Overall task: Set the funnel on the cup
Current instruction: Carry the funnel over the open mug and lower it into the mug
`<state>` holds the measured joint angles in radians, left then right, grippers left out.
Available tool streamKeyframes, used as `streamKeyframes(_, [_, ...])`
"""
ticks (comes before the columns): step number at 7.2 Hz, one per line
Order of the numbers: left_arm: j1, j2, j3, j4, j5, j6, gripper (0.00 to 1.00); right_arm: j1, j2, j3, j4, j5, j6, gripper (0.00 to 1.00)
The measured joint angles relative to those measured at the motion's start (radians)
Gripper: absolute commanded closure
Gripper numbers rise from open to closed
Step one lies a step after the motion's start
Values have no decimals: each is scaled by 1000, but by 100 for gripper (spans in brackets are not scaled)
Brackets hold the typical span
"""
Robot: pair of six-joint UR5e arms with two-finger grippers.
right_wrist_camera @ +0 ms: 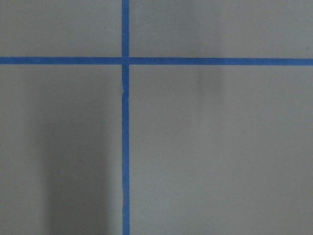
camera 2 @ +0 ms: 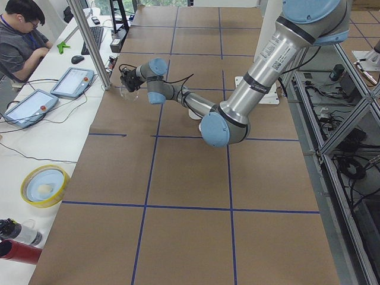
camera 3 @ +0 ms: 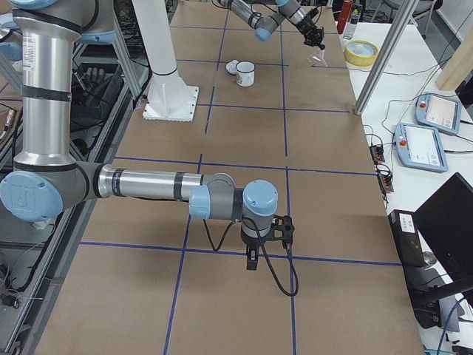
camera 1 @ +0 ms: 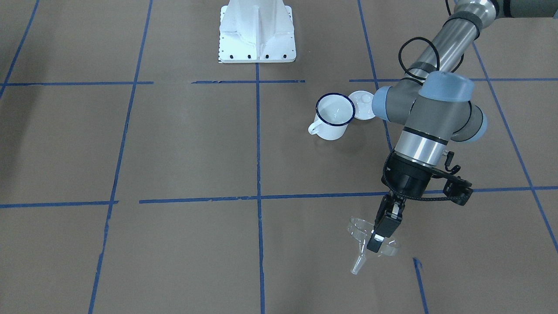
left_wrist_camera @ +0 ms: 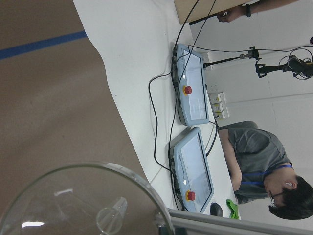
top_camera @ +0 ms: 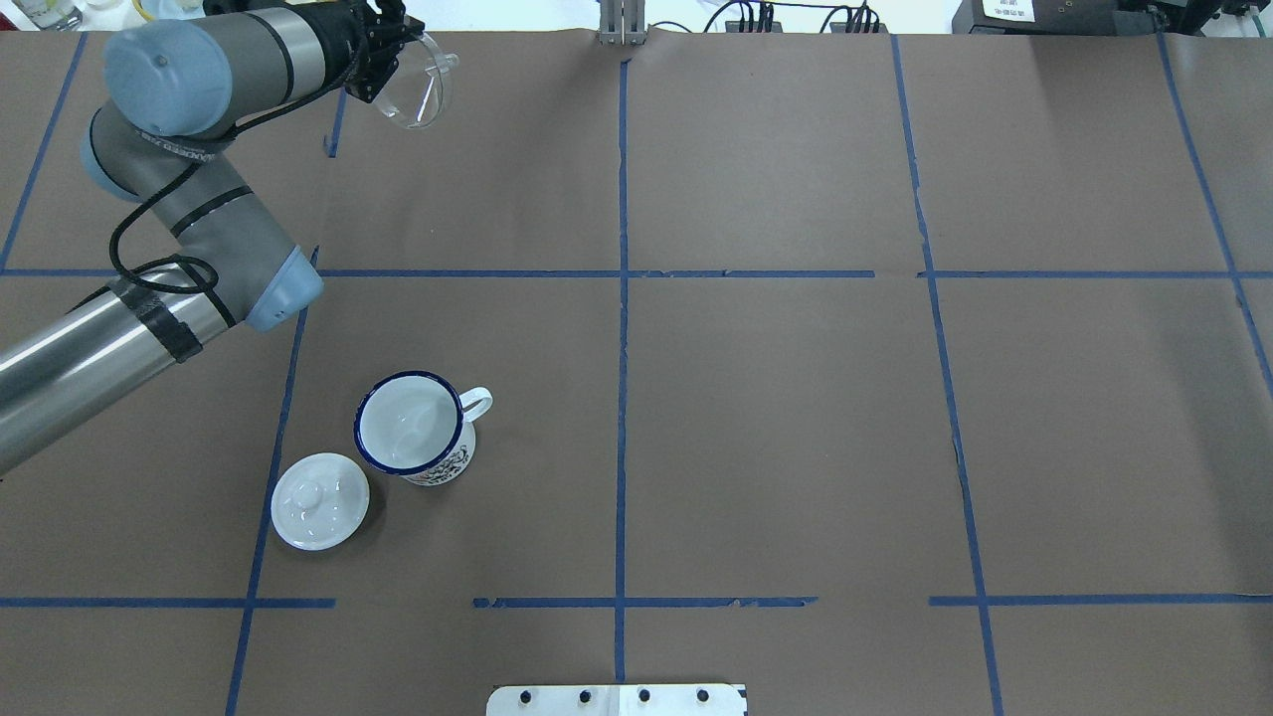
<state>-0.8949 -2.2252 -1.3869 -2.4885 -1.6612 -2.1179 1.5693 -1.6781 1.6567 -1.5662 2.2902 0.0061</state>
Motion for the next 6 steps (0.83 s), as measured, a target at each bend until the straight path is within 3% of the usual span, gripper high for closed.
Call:
streamKeyframes(2, [1, 23, -285, 373, -129, 146, 100, 0, 0, 0, 0, 0, 0, 0])
streamKeyframes(4, [54, 47, -557, 809, -194, 351, 100, 0, 0, 0, 0, 0, 0, 0])
streamKeyframes(6, [178, 51, -718, 1168, -213, 562, 100, 0, 0, 0, 0, 0, 0, 0])
